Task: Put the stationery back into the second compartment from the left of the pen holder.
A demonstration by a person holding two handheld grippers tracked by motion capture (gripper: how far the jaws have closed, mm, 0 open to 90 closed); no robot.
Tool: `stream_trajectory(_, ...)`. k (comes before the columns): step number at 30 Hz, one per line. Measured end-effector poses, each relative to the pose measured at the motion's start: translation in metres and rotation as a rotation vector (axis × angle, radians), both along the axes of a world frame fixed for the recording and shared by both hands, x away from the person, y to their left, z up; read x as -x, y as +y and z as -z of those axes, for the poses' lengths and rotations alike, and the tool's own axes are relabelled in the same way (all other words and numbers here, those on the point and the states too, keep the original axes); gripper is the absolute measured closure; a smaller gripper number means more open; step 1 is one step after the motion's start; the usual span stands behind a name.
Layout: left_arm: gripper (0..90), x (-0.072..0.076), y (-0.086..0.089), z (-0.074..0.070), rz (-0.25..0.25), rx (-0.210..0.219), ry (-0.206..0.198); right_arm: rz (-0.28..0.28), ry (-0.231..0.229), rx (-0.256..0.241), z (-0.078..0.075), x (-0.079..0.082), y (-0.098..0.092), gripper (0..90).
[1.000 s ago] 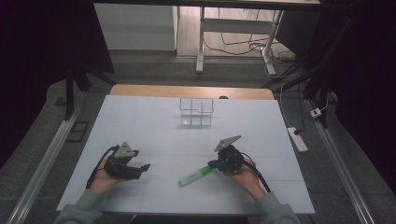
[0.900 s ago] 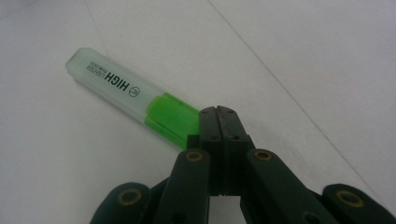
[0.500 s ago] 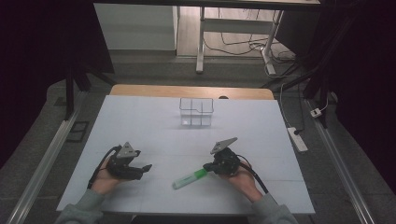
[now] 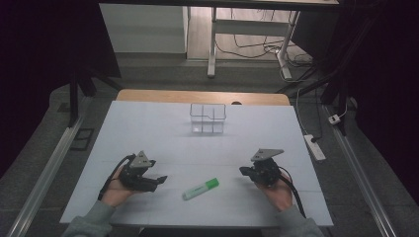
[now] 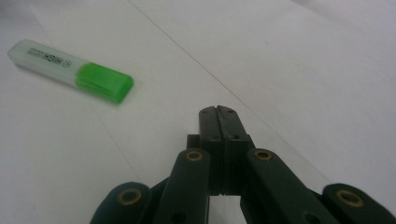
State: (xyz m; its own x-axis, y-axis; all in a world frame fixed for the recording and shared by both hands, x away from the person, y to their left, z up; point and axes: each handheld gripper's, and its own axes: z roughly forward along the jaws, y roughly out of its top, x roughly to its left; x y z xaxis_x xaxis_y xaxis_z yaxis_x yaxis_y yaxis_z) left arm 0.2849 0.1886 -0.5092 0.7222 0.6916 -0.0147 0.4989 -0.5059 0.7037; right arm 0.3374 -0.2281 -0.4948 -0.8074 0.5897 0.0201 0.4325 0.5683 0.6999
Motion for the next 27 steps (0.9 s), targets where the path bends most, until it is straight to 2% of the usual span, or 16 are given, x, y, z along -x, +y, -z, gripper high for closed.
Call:
stream_trajectory(6, 26.6, 0.0, -0.006, 0.0, 0.026, -0.004, 0.01, 0.047, -0.028, 0.008, 0.004, 0.011, -0.022, 88.9)
stream_trajectory(7, 26.5, 0.0, -0.006, 0.0, 0.03, -0.005, 0.011, 0.057, -0.031, 0.003, 0.004, 0.015, -0.032, 88.7)
stream_trajectory(11, 26.6, 0.0, -0.009, 0.0, 0.036, -0.001, 0.013, 0.083, -0.046, 0.009, 0.007, 0.019, -0.044, 74.5)
stream_trajectory(12, 26.6, 0.0, -0.01, -0.001, 0.04, 0.0, 0.016, 0.083, -0.046, 0.009, 0.007, 0.019, -0.044, 74.5)
stream_trajectory(13, 26.6, -0.001, -0.011, -0.001, 0.041, 0.002, 0.02, 0.091, -0.049, 0.006, 0.008, 0.019, -0.047, 67.6)
stream_trajectory(17, 26.5, -0.002, -0.017, -0.002, 0.055, 0.012, 0.033, 0.086, -0.084, -0.007, 0.006, 0.019, -0.046, 57.4)
stream_trajectory(21, 26.1, -0.003, -0.025, -0.005, 0.077, 0.029, 0.049, 0.074, -0.074, -0.034, 0.006, 0.019, -0.048, 50.9)
stream_trajectory(27, 25.6, -0.006, -0.041, -0.009, 0.125, 0.025, 0.067, 0.083, -0.076, -0.056, 0.006, 0.016, -0.053, 45.4)
